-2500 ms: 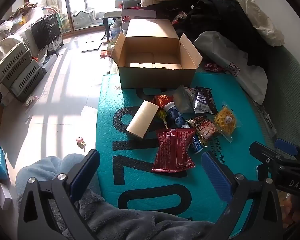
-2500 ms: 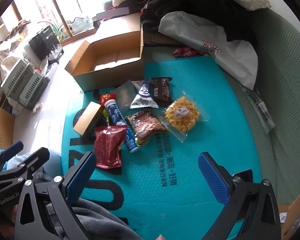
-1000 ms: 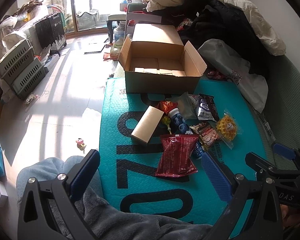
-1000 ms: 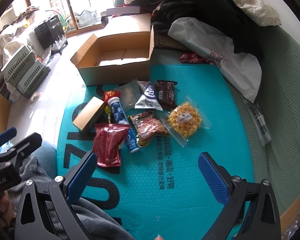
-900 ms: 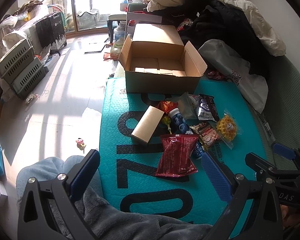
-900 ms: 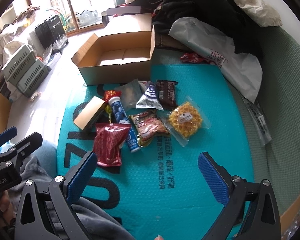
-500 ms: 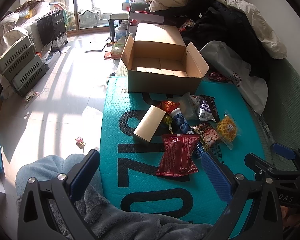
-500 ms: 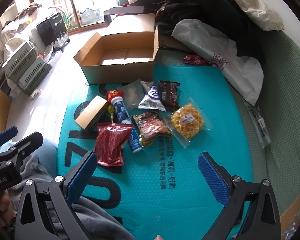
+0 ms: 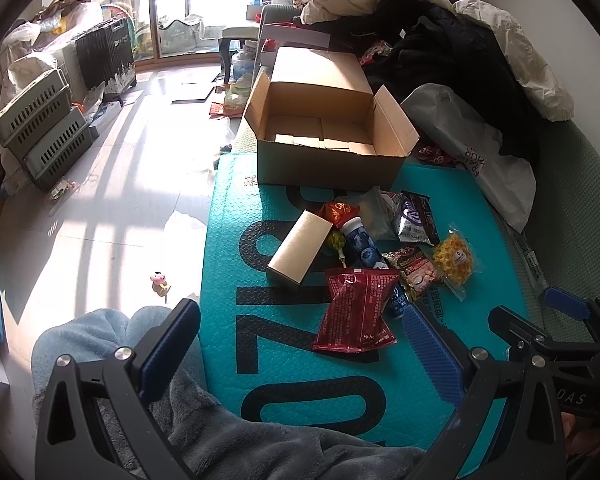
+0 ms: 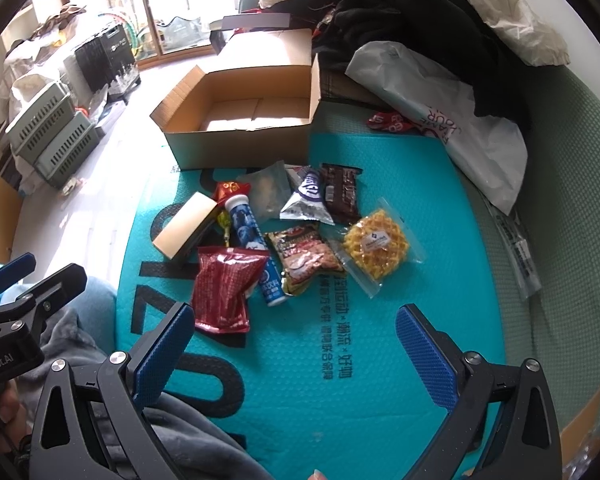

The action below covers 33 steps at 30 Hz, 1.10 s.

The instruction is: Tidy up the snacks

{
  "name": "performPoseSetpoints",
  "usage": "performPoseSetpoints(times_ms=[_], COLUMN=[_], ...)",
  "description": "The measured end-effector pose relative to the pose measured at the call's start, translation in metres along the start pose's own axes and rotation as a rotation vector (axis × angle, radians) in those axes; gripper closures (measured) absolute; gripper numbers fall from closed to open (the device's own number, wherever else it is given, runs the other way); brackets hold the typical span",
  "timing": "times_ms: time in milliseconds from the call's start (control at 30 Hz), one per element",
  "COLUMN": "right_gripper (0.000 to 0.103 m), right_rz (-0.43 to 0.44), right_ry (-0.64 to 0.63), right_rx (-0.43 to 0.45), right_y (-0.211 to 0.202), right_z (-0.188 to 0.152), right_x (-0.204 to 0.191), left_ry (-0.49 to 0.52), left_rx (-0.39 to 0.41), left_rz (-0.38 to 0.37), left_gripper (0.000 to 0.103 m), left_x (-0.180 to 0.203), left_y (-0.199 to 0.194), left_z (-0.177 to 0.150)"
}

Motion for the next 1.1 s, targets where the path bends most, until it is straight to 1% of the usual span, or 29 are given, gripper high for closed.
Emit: performPoseSetpoints(times_ms=[567, 667, 833, 933, 1100], right_gripper=[0.0, 0.0, 0.0, 0.0, 0.0], right_rz=[0.022, 0.034, 0.052, 0.061, 0.093], right_ry=[0.016, 0.018, 0.023, 0.022, 0.033], right_rx=[0.009, 0.011, 0.007, -0.001, -0.006], right_y=[0.001, 0.002, 0.006, 0.013, 0.022], right_z=[-0.004, -0.007, -0.012, -0.014, -0.02], right_x=[0.005, 0.008, 0.015, 0.018, 0.024], left_ry=[-0.022, -0.037, -0.05, -0.052, -0.039], left_rx=[-0.023, -0.033, -0.049, -0.066, -0.068], left_rz=[-0.002, -0.017, -0.017, -0.01, -0.011], left_gripper=[0.0, 0.0, 0.0, 0.0, 0.0], left_x=[0.0, 0.0, 0.002, 0.004, 0.01], left_y=[0.003, 0.003, 0.005, 0.009, 0.014], left_z=[-0.009, -0.014, -0.023, -0.028, -0.03])
Point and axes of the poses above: each gripper's, at about its wrist camera, not at the fingertips, and y roughly the way its jaws point, x to its right, z to its top, the point moved 2 cm from there along y, roughly the way its jaws point, and after that the axes turned 8 degrees about z, right-handed, at the moved point
